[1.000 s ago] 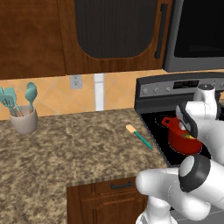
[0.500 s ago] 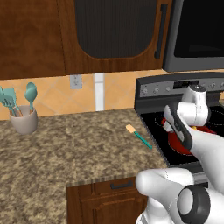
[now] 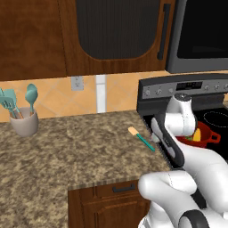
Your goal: Put the lime and corn in the pot. Retrieve the spatula and lightly stir the vegetables in the pot.
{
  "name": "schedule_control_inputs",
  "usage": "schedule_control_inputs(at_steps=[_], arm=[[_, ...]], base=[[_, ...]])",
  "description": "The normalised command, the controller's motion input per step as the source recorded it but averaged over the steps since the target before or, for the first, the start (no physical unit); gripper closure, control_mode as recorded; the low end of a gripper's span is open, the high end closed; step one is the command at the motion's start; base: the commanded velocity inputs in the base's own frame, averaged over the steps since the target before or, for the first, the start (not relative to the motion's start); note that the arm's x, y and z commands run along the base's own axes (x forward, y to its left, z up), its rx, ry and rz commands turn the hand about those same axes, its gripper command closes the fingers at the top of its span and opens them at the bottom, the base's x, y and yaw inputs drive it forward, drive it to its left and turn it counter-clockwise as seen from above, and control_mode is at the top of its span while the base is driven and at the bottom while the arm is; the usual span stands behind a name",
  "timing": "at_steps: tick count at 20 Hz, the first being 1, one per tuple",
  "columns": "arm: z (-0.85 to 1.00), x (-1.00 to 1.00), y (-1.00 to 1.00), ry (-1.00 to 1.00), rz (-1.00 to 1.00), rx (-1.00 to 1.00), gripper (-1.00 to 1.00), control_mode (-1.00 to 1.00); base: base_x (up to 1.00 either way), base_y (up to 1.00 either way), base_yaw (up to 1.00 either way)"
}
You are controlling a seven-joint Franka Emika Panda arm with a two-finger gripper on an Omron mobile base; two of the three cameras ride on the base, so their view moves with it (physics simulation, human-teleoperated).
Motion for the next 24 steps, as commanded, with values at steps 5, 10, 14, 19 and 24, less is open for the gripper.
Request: schedule_control_inputs(at_steps=[5, 10, 14, 19, 24], arm=[[-0.4, 0.34, 0.41, 0.05, 0.0, -0.07, -1.0, -1.0], [-0.24, 0.3, 0.08, 0.05, -0.02, -0.01, -1.0, -1.0], [-0.15, 0.28, -0.13, 0.03, 0.0, 0.0, -1.0, -1.0], [-0.3, 0.19, -0.17, 0.08, 0.0, 0.0, -1.0, -1.0], [-0.26, 0.07, -0.03, 0.04, 0.0, 0.0, -1.0, -1.0]], base=[[0.0, 0.0, 0.0], [0.0, 0.0, 0.0], [0.0, 0.0, 0.0], [0.0, 0.0, 0.0], [0.0, 0.0, 0.0]])
